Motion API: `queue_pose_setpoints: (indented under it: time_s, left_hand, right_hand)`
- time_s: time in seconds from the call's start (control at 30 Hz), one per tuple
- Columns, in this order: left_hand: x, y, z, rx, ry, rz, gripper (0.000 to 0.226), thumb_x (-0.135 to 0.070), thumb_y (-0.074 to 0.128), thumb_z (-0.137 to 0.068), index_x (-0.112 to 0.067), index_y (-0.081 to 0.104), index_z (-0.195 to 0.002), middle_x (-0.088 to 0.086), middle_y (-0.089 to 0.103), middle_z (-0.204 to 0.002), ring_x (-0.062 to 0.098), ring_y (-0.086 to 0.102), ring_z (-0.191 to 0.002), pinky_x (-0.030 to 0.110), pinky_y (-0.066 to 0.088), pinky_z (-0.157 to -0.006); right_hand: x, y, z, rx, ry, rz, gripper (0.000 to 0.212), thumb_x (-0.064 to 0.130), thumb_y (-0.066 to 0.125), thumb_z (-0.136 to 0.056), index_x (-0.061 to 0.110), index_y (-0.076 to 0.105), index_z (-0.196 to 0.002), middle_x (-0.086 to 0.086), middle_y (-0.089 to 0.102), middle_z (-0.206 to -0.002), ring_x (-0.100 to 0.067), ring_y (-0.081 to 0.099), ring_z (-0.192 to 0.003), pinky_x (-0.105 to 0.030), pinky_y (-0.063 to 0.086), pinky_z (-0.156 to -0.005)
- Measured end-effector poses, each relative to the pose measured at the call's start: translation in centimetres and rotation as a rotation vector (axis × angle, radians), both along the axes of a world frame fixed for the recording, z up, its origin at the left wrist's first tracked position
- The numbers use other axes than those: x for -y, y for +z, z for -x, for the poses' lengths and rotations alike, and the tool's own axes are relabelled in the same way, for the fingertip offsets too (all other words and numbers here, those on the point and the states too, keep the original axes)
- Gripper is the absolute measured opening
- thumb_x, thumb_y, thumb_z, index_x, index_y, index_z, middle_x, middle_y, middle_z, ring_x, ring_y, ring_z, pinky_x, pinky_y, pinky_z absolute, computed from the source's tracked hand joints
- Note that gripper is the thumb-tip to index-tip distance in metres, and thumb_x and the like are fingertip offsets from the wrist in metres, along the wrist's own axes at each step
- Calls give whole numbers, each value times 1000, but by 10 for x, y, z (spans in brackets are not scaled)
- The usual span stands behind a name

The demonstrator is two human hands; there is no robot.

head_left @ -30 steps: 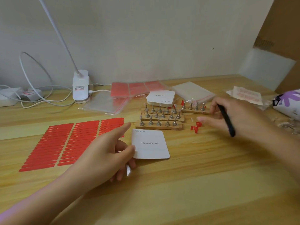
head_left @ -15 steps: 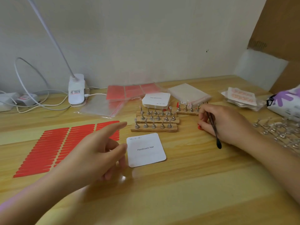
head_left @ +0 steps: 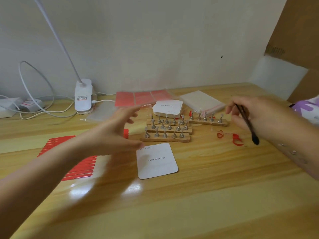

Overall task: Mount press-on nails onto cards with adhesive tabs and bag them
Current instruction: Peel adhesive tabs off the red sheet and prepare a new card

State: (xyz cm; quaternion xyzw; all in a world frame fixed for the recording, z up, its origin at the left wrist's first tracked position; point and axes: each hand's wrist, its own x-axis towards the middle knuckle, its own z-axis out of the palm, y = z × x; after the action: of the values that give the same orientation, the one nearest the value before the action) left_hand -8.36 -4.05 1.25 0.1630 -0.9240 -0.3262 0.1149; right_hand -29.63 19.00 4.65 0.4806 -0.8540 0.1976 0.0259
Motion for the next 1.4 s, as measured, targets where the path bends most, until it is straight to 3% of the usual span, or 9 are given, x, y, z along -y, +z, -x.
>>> queue_pose_setpoints:
  time_s: [0.07,0.17,0.3,0.47,0.8,1.0,1.2,1.27,1.4]
  left_hand:
    - [1,0,12,62,-61,84,99,-28,77,-71,-39,9,-143,-10,28,-135,3,25,-128,20,26,-99]
    - [-4,2,36,130,-138,279,112,-36,77,-68,-33,-2,-146,-9,14,-149,3,12,-134,18,11,-100]
    - [-10,8,65,308,-165,454,115,-45,75,-65,-26,-4,-147,-1,13,-153,18,14,-139,35,15,-113]
    - [-11,20,86,502,-224,382,105,-46,72,-69,-31,2,-145,0,20,-151,23,17,-139,48,23,-112]
    - [0,21,75,341,-187,203,93,-28,73,-76,-27,11,-146,-3,25,-149,13,24,-135,23,23,-101]
    - [12,16,57,315,-134,161,99,-26,74,-75,-27,6,-146,-4,21,-149,6,23,-132,17,21,-98]
    - [23,6,34,350,-59,119,90,-29,74,-76,-25,15,-145,-8,40,-123,8,43,-113,16,33,-87]
    - [24,4,32,347,-49,107,82,-28,72,-79,-21,22,-144,-10,44,-116,8,46,-110,12,32,-83]
    - [25,4,32,306,-47,129,75,-27,71,-80,-19,29,-142,-11,47,-113,6,46,-108,6,28,-76]
  right_hand:
    - [6,-4,-13,-46,46,-103,36,2,57,-80,36,48,-80,11,58,-60,-2,54,-54,-31,50,-59]
    - [15,-17,-28,-198,101,-201,23,16,54,-84,38,47,-90,16,50,-68,4,44,-61,-23,41,-54]
    - [18,-28,-32,-202,130,-280,21,17,44,-85,37,42,-91,16,47,-72,-2,43,-67,-23,33,-53]
    - [19,-32,-32,-164,153,-321,20,17,39,-88,36,42,-94,15,48,-75,-6,44,-69,-19,29,-51]
    - [19,-34,-31,-212,189,-312,13,22,37,-92,35,39,-93,12,57,-95,-14,52,-83,-28,39,-60]
    - [20,-40,-31,-272,214,-266,17,25,37,-93,40,41,-101,18,39,-93,-10,48,-87,-25,34,-63]
    - [24,-35,-30,-216,197,-267,35,26,37,-94,46,44,-121,23,35,-96,-5,46,-93,-23,38,-68]
    - [28,-35,-29,-225,174,-223,37,27,37,-94,41,48,-127,24,31,-89,-2,41,-91,-23,35,-67]
    - [38,-39,-30,-252,148,-217,35,28,38,-93,29,56,-123,11,41,-102,-8,43,-97,-26,38,-75]
